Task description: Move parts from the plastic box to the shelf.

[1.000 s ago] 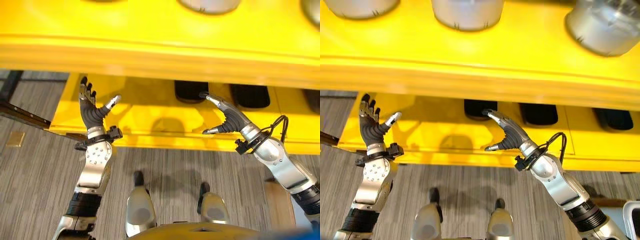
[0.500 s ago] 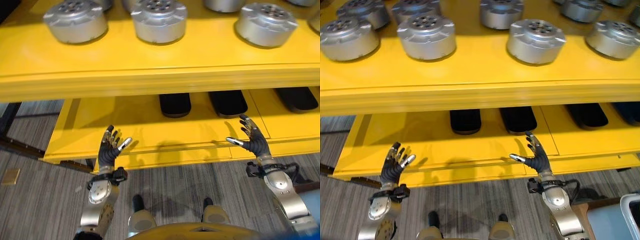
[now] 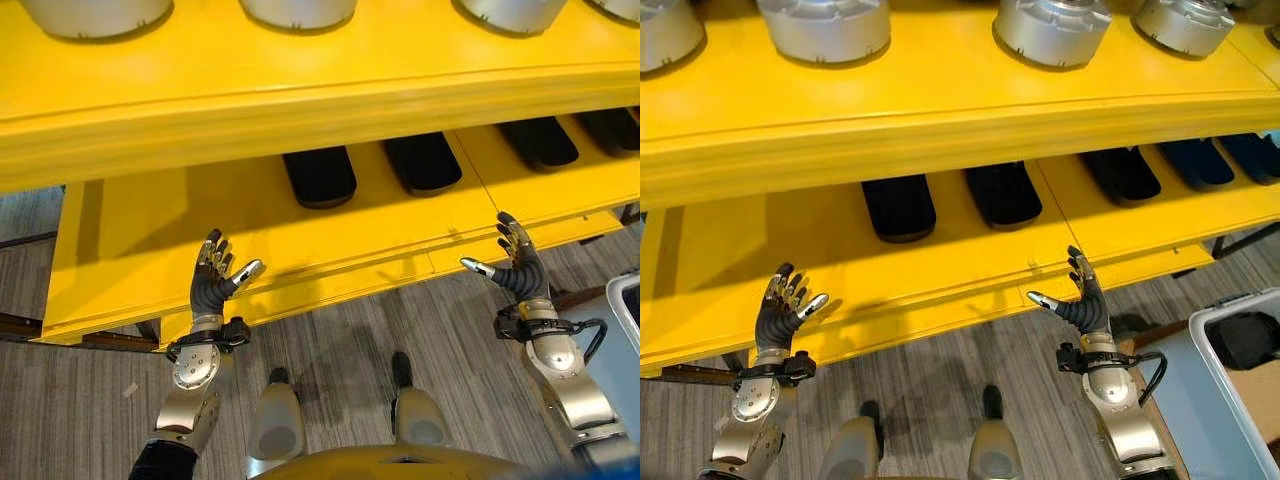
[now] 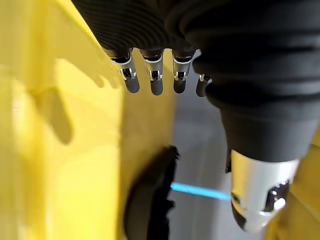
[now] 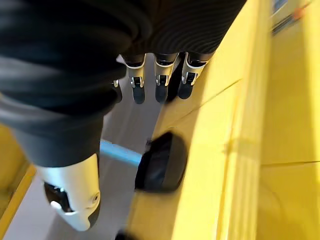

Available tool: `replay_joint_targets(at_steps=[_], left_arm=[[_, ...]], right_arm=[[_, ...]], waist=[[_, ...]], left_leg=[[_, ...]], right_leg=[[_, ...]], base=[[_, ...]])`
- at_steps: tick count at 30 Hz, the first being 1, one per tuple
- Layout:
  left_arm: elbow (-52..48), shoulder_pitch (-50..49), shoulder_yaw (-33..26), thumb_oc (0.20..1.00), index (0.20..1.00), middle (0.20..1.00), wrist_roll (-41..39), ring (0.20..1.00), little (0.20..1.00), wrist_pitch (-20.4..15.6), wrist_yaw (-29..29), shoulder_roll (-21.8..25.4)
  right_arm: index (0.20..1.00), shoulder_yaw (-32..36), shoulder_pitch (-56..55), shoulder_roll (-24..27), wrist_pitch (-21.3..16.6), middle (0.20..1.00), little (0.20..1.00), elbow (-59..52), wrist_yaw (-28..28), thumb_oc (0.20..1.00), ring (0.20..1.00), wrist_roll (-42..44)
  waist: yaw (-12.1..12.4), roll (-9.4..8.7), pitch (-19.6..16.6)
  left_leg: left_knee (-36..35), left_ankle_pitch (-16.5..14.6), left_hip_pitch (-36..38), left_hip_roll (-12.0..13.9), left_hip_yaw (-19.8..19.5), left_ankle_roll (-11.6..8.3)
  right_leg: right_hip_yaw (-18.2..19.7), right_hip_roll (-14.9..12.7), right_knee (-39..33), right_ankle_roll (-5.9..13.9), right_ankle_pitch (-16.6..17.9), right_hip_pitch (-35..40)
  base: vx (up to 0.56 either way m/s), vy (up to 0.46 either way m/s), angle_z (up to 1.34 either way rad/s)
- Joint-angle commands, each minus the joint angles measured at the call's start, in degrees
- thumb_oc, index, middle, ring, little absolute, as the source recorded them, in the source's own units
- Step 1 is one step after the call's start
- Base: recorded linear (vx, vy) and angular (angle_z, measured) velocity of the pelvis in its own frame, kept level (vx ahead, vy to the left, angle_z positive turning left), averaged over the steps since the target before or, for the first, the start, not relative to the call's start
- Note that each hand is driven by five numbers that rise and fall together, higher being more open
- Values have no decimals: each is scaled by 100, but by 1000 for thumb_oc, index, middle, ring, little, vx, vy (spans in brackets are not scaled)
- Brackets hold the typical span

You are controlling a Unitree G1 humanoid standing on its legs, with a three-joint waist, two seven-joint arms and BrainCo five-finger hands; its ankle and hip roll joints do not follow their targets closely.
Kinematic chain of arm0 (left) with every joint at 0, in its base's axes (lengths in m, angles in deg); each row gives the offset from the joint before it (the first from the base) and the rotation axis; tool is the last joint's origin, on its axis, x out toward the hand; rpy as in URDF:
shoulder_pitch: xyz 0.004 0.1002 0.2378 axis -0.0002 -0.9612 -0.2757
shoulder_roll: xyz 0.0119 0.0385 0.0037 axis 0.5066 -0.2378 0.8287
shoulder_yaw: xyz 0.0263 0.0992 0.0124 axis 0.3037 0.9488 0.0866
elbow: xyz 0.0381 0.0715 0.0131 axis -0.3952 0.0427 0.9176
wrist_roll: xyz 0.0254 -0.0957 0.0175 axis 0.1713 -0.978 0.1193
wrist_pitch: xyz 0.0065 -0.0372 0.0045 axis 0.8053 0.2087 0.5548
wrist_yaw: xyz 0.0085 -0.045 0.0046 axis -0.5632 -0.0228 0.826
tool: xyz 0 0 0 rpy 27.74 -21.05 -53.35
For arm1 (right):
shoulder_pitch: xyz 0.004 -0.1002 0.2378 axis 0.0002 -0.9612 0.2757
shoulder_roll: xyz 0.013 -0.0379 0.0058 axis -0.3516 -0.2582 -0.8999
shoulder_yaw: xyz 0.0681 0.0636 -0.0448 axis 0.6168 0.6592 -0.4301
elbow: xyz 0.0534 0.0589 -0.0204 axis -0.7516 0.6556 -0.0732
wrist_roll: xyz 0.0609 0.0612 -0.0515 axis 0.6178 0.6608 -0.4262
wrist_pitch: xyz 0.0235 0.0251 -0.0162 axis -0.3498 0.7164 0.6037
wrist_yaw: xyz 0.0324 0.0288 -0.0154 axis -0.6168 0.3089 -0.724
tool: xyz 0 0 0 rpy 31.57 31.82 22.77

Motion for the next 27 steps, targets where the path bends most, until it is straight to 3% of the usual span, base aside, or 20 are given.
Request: replay_joint_targets(at_steps=[1, 2, 4, 6, 7, 8, 11, 15, 19, 22, 24, 27], left_arm=[[-620, -303, -291, 1000, 1000, 1000, 715, 1000, 1000, -492, 384, -96], [-669, -365, -249, 1000, 1000, 1000, 876, 1000, 1000, -515, 412, -96], [-718, -511, -63, 1000, 1000, 1000, 1363, 1000, 1000, -709, 767, -30], [-812, -728, -73, 1000, 1000, 1000, 1608, 1000, 1000, -779, 1432, 13], [-874, -843, -175, 1000, 1000, 1000, 2334, 1000, 1000, -829, 2139, 84], [-990, -919, -383, 1000, 1000, 1000, 2808, 1000, 1000, -901, 2513, 236], [-1153, -1006, -571, 1000, 1000, 1000, 3102, 1000, 1000, -950, 2907, 306], [-1190, -1039, -730, 1000, 1000, 1000, 3015, 1000, 1000, -1171, 2991, 269], [-1314, -849, -537, 1000, 1000, 1000, 3115, 1000, 1000, -1537, 2830, 233], [-1465, -780, -459, 1000, 1000, 1000, 3744, 1000, 1000, -1280, 3371, 344], [-1500, -643, -414, 1000, 1000, 1000, 4015, 1000, 1000, -1316, 3727, 479], [-1609, -536, -426, 1000, 1000, 1000, 3896, 1000, 1000, -1321, 3736, 509]], right_arm=[[1000, 143, 527, 109, -292, 1000, 1000, 327, 237, 1000, 1000, 217], [1000, 128, 603, 50, -286, 1000, 1000, 442, 314, 1000, 1000, 204], [1000, 89, 700, 58, -247, 1000, 1000, 616, 615, 1000, 1000, 127], [1000, 121, 671, 126, -164, 1000, 1000, 682, 739, 1000, 1000, 69], [1000, 135, 676, 145, -124, 1000, 1000, 685, 774, 1000, 1000, -116], [1000, 112, 703, 258, -69, 1000, 1000, 654, 740, 1000, 1000, -252], [1000, 92, 567, 386, 7, 1000, 1000, 545, 808, 1000, 1000, -363], [1000, 142, 266, 520, 165, 1000, 1000, 410, 1171, 1000, 1000, -472], [1000, 401, 36, 714, 196, 1000, 1000, 435, 1726, 1000, 1000, -685], [1000, 589, -67, 816, 169, 1000, 1000, 465, 2001, 1000, 1000, -898], [1000, 658, -139, 904, 148, 1000, 1000, 487, 2000, 1000, 1000, -1149], [1000, 666, -210, 977, 205, 1000, 1000, 422, 2051, 1000, 1000, -1188]], waist=[[363, 145, 48], [397, 166, 35], [386, 273, -49], [430, 345, -119], [504, 338, -173], [610, 298, -213], [624, 227, -236], [508, 204, -321], [238, 303, -329], [39, 368, -330], [-103, 408, -331], [-230, 468, -315]], left_leg=[[-1437, 22, 1164, -252, 582, 529], [-1556, 77, 1247, -208, 668, 533], [-1827, 310, 1308, -84, 682, 552], [-2038, 453, 1367, -17, 721, 570], [-2164, 554, 1384, 21, 828, 548], [-2237, 658, 1361, 105, 986, 436], [-2312, 820, 1321, 255, 1119, 245], [-2527, 1028, 1430, 486, 1312, 26], [-2587, 1213, 1520, 756, 1400, -122], [-2521, 1301, 1521, 962, 1436, -213], [-2424, 1403, 1485, 1092, 1447, -266], [-2411, 1552, 1512, 1223, 1487, -316]], right_leg=[[-1550, -324, 358, 1111, 39, 493], [-1623, -388, 499, 1103, 114, 438], [-1511, -217, 1072, 984, -186, 373], [-1644, 38, 1429, 836, -662, 504], [-1849, 73, 1524, 772, -785, 582], [-2120, 110, 1323, 742, -1037, 804], [-2332, 199, 834, 773, -1109, 1010], [-2447, 354, 609, 714, -1179, 1119], [-2380, 534, 777, 483, -1373, 1054], [-2292, 667, 929, 348, -1501, 1010], [-2197, 753, 1015, 267, -1576, 978], [-2111, 806, 1132, 201, -1653, 898]], base=[[-110, 41, -203], [-102, 32, -251], [-31, 24, -160], [23, -19, -52], [-3, -167, -46], [-10, -210, -43], [48, -262, -69], [97, -259, -29], [68, -234, -17], [99, -257, -27], [92, -177, -20], [58, -130, -35]])
